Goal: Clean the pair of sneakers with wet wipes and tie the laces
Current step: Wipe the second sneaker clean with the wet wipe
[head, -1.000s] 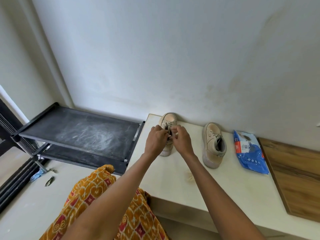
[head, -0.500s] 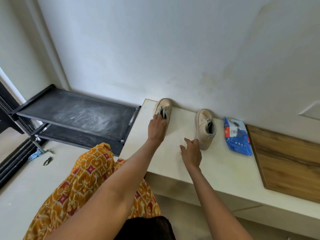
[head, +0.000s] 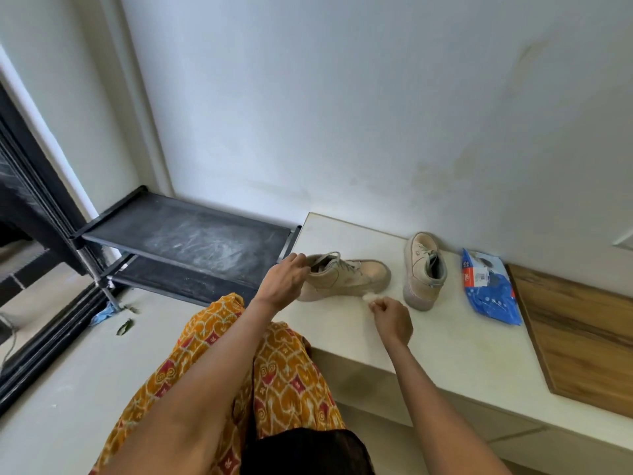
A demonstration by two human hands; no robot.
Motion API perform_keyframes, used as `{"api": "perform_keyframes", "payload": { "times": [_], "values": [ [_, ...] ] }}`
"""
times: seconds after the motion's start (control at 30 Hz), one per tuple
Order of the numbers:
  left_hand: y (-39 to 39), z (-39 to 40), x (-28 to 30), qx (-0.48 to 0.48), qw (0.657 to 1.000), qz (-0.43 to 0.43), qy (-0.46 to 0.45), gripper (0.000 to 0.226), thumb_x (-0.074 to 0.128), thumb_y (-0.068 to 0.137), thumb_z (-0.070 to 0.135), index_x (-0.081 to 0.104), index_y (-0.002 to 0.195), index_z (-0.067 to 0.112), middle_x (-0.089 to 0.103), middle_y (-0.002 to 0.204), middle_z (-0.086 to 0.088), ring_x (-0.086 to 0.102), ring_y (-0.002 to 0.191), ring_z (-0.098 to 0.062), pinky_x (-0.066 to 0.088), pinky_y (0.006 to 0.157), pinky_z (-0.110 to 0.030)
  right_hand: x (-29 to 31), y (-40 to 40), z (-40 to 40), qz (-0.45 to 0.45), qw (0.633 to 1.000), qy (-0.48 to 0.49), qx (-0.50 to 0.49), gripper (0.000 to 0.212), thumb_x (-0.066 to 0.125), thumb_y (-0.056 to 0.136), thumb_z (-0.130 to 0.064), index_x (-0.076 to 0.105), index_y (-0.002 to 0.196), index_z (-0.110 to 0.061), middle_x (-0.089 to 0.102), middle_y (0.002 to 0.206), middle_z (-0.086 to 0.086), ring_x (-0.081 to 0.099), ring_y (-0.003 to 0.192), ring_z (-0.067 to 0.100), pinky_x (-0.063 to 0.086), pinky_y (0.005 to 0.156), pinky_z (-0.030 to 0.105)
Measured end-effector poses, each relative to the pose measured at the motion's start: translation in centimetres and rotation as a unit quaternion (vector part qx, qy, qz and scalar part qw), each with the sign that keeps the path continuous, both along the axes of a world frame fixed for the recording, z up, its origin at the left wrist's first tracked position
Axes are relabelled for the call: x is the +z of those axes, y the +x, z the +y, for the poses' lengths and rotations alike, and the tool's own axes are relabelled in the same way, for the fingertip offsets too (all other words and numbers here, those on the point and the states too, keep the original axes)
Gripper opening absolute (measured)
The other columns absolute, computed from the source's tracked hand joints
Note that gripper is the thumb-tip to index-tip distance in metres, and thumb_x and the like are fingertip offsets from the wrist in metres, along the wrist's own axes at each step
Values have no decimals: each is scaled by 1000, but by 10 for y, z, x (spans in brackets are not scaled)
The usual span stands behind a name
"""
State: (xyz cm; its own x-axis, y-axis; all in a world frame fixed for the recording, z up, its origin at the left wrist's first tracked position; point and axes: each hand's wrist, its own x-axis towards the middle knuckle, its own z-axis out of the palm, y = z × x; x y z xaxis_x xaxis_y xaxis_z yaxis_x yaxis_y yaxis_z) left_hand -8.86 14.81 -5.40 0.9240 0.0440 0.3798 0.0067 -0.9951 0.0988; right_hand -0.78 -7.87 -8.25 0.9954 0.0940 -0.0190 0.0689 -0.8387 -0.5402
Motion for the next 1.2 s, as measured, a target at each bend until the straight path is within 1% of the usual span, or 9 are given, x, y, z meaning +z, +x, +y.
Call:
{"api": "perform_keyframes", "payload": {
  "times": [0.17,0.33,0.43,0.57,0.67,0.77,0.9,1.03,1.2],
  "values": [
    [-16,1,-4,16,1000,-1,0,21,60,83,2,65,103,4,61,102,-9,58,91,-23,57,66,-31,26,-15,62,-126,983,135,21,10,60,90,-23,59,91,-13,62,95,4,56,90,23,42,62,29],
    [-21,-15,-8,-11,999,-32,0,26,66,78,4,65,104,5,61,102,-9,60,87,-21,55,60,-27,11,-26,89,-207,968,78,116,18,63,88,-23,67,106,-20,70,98,1,58,91,24,50,70,39],
    [-21,-17,-10,4,1000,-31,6,26,64,82,13,65,107,6,61,99,-7,59,84,-19,56,63,-27,-5,-19,75,-185,977,86,54,16,64,87,-21,70,101,-19,72,96,2,56,87,25,47,69,37],
    [-20,-24,-10,19,1000,19,14,44,53,89,27,55,128,7,59,107,-7,55,95,-20,51,83,-29,-8,-7,62,-136,988,69,10,14,65,85,-20,71,97,-16,69,95,7,54,93,29,44,76,39],
    [-21,-26,-7,26,997,70,7,54,38,95,33,33,144,10,48,125,-8,43,114,-22,35,103,-31,5,-10,82,-163,978,117,51,10,66,85,-20,70,92,-13,67,95,7,54,93,27,46,76,39],
    [-26,-27,-6,36,991,131,13,60,32,98,37,15,150,14,29,146,-11,23,137,-26,8,118,-38,6,-18,99,-180,972,120,95,5,66,84,-16,65,88,-13,66,90,4,55,90,24,48,71,39],
    [-25,-30,-11,58,971,225,49,70,23,97,54,-2,150,16,-2,158,-13,-8,145,-27,-11,115,-42,-3,-13,85,-174,978,88,74,7,64,84,-15,61,91,-16,66,88,6,56,88,29,48,67,40],
    [-17,-32,-14,73,966,244,37,79,22,94,62,-7,149,14,-9,157,-14,-15,144,-28,-10,117,-46,7,12,73,-72,990,121,-18,27,61,88,-26,60,115,-26,61,105,15,55,103,34,49,80,40],
    [-1,-21,-12,67,967,242,40,79,26,94,61,-2,150,14,-5,158,-14,-13,144,-28,-3,116,-51,25,5,105,-177,974,78,118,18,61,89,-29,71,97,-16,68,92,8,55,91,26,43,72,34]
  ]
}}
